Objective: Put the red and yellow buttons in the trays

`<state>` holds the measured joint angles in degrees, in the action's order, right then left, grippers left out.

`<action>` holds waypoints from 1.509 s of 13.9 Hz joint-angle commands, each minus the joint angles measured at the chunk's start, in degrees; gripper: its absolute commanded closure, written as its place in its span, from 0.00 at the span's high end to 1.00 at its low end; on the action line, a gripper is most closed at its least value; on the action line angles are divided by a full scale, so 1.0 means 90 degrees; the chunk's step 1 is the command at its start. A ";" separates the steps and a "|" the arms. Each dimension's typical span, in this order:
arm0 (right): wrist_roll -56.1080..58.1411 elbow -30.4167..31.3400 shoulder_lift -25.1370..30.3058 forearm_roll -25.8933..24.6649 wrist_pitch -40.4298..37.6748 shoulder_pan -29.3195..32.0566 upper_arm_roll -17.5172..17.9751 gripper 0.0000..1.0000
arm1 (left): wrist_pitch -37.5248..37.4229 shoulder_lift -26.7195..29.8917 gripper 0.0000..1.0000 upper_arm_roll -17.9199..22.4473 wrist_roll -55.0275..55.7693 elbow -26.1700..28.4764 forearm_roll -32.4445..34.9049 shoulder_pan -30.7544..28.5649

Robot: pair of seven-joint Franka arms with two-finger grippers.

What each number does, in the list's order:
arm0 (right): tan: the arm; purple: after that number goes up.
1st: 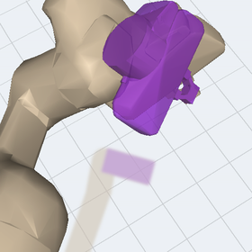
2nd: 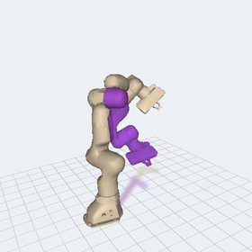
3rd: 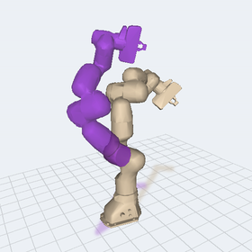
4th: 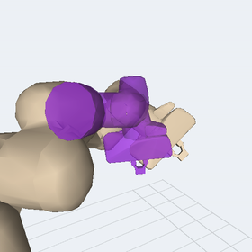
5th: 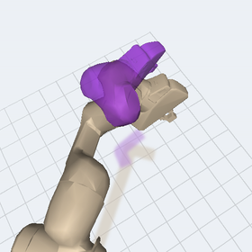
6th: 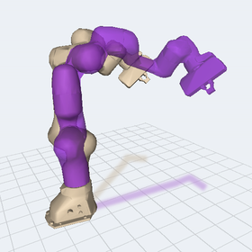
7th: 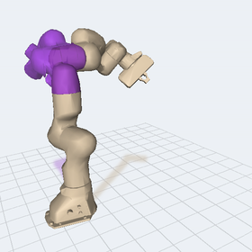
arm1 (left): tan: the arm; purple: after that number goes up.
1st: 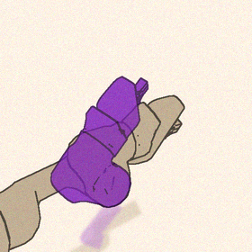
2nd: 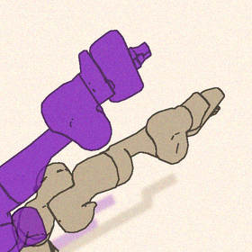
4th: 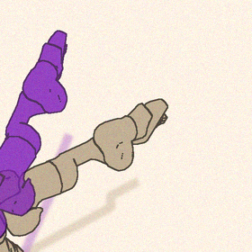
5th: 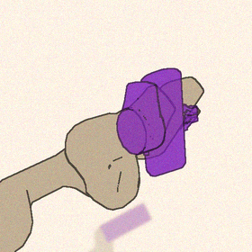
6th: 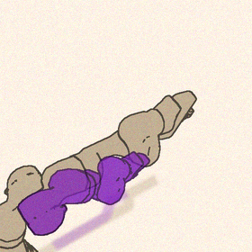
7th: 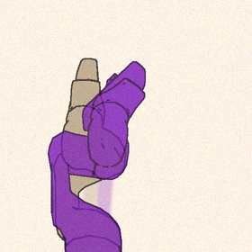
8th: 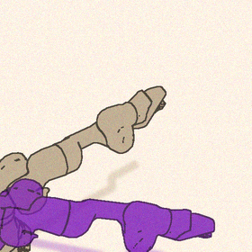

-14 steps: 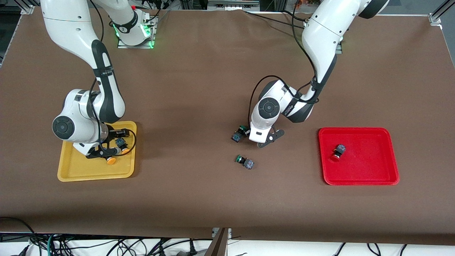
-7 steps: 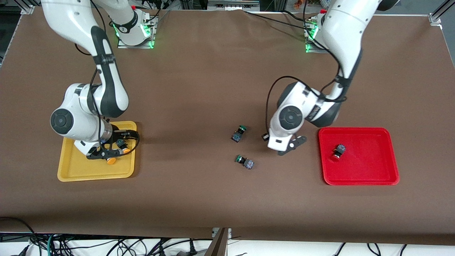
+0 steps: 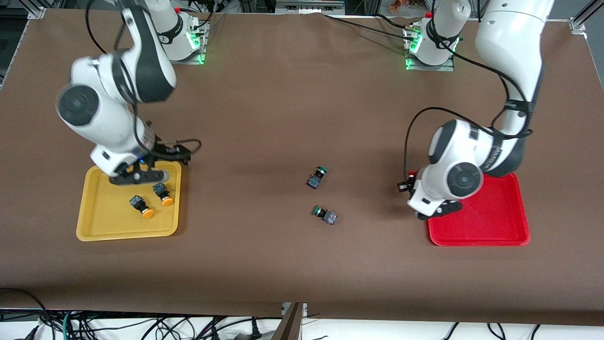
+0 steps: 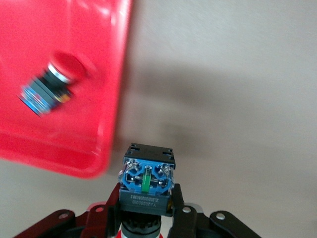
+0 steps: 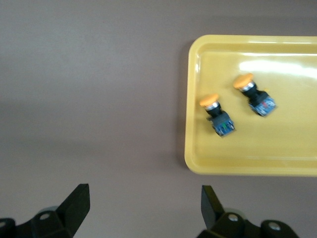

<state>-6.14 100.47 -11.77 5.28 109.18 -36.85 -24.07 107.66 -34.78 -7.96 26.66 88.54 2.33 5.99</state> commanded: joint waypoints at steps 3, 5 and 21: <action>-0.0148 0.0311 0.1150 -0.0528 -0.0782 0.0061 0.0067 0.99 | -0.0068 0.0017 0.00 -0.0024 -0.2975 0.0026 0.0257 -0.1141; -0.0138 0.0272 0.1287 -0.0528 -0.1017 0.1012 0.0969 0.99 | 0.0272 -0.0198 0.00 -0.0014 -0.4081 0.0016 0.0774 -0.1572; 0.0174 -0.0656 0.1181 -0.0577 -0.1252 0.3577 0.3036 1.00 | 0.0892 -0.0035 1.00 -0.0227 -0.6850 -0.0003 0.0776 -0.2160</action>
<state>-4.77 96.33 -0.30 0.58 98.66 -6.23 3.08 121.19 -41.08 -8.66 -35.45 87.64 9.00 -13.58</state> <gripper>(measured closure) 0.000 0.035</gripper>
